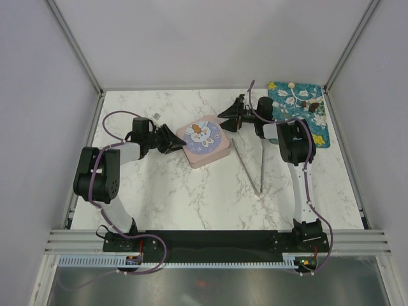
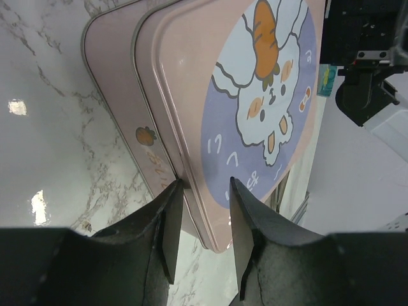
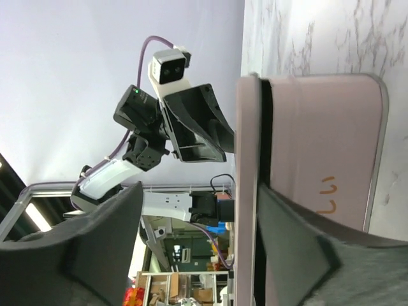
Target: Pack the chocolate
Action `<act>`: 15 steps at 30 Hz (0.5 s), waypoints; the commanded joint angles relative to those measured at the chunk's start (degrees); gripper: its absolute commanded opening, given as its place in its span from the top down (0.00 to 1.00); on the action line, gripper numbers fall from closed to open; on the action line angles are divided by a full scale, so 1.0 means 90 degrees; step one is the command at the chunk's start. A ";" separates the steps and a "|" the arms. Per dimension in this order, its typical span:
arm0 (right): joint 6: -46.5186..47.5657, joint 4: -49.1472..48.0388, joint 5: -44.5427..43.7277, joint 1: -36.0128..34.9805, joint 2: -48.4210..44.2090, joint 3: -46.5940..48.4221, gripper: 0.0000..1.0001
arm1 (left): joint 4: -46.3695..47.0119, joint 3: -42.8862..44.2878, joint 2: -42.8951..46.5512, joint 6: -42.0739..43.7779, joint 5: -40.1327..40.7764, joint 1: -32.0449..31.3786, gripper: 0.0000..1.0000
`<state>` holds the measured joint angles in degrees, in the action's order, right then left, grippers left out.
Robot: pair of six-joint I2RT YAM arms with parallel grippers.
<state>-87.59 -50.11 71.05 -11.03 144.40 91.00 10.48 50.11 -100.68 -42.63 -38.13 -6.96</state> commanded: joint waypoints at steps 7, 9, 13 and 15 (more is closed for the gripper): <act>0.3703 0.4430 -0.0930 0.0356 -0.0468 0.1107 0.02 | 0.0261 0.0302 -0.0082 -0.0165 -0.0119 -0.0115 0.58; 0.4252 0.5212 -0.1262 0.0366 -0.0652 0.1217 0.02 | 0.0261 0.0311 -0.0073 -0.0175 -0.0119 -0.0144 0.57; 0.5528 0.6112 -0.1750 0.0356 -0.1053 0.1188 0.02 | 0.0242 0.0302 -0.0073 -0.0175 -0.0090 -0.0144 0.58; 0.5932 0.6580 -0.2140 0.0346 -0.1287 0.1178 0.02 | 0.0222 0.0292 -0.0063 -0.0165 -0.0070 -0.0145 0.57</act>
<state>-47.29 -2.48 57.93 -7.44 140.09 99.50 10.50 50.85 -100.79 -43.09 -38.09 -7.86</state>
